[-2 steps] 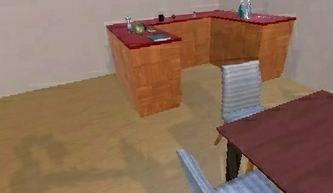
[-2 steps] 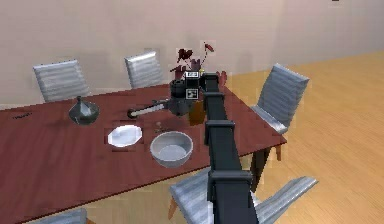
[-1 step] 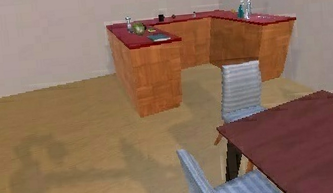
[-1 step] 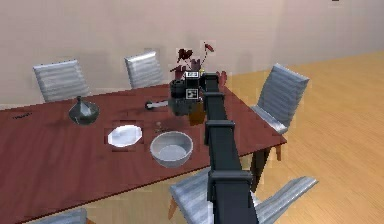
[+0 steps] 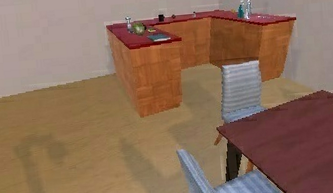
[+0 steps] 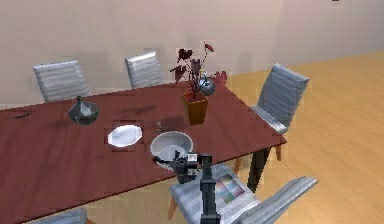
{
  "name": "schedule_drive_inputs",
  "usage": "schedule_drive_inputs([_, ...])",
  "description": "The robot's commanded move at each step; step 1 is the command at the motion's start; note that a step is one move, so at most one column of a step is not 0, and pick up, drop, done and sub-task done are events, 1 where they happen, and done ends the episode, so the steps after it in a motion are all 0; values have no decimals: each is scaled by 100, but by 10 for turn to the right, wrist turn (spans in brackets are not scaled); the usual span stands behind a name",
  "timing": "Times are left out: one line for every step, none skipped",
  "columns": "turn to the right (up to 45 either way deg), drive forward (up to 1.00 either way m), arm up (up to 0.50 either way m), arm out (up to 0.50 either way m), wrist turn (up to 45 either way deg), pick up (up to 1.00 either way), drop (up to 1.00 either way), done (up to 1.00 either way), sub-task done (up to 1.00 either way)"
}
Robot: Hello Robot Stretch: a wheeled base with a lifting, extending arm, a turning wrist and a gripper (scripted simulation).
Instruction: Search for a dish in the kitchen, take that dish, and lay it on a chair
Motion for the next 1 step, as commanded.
schedule_drive_inputs([0, 0, 0, 0, 0, 100, 0, 0, 0])
